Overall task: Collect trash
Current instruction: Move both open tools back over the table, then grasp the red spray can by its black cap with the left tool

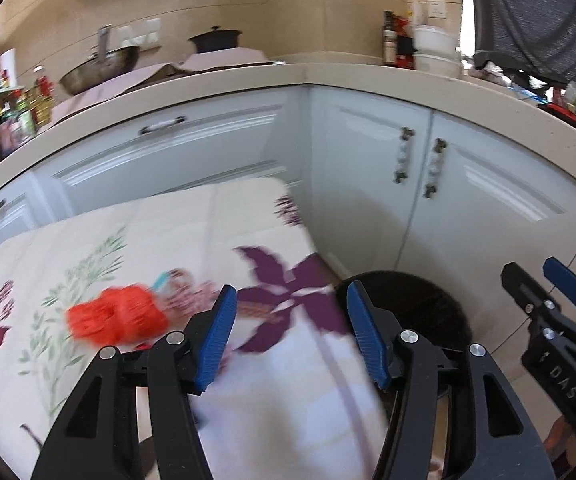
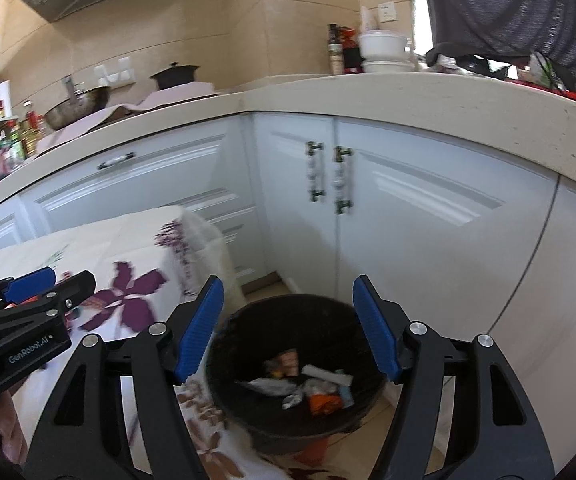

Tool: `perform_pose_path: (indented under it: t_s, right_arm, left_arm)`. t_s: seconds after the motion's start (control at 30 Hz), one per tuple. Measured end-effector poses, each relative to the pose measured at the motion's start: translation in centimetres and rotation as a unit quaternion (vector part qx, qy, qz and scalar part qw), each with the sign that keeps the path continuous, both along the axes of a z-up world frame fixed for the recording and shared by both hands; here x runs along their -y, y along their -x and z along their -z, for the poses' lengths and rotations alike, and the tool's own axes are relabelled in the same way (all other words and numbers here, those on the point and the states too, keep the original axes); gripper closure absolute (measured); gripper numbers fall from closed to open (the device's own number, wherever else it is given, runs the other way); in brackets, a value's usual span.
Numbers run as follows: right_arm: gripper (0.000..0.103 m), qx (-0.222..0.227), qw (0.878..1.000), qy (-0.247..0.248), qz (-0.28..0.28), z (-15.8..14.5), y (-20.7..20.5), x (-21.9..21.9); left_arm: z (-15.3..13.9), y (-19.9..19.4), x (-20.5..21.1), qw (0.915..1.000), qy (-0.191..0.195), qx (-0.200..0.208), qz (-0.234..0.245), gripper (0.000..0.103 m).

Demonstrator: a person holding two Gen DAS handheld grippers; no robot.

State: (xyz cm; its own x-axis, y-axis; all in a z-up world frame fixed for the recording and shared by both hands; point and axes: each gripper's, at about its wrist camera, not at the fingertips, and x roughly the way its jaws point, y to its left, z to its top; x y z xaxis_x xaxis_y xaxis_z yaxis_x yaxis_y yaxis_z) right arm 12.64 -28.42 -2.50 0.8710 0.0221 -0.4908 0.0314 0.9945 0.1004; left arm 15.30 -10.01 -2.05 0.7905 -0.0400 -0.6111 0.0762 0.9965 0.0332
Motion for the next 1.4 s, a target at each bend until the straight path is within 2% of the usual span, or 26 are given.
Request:
perform_pose_path:
  t_s: [0.27,0.47,1.0,1.23,1.4]
  right_arm:
    - [0.037,-0.005,0.999,-0.002,-0.045,-0.1,1.4,-4.1]
    - [0.037,-0.013,0.998,0.002,-0.062,0.4,2.0,-5.8]
    - [0.037,-0.022,0.998,-0.019,-0.058,1.4,1.5,-4.3]
    - [0.037,-0.02,0.998,-0.021,-0.059,1.3,1.4,-4.2]
    - [0.037,-0.02,0.997,-0.018,-0.066,1.0,1.4,-5.0]
  left_arm:
    - [1.4,1.8,-4.7,0.9985,0.001,-0.022,-0.05,0.044]
    - [2.5,2.1,-6.3,0.997,-0.002,-0.039,-0.066,0.044]
    - [4.4,1.2,-6.9,0.9919,0.013,-0.107,-0.067,0.043]
    - [4.6,1.7,-7.4,0.9911,0.019,-0.115,-0.064,0.068]
    - [4.4,1.9,-8.0,0.9913,0.027,-0.114,-0.06,0.078]
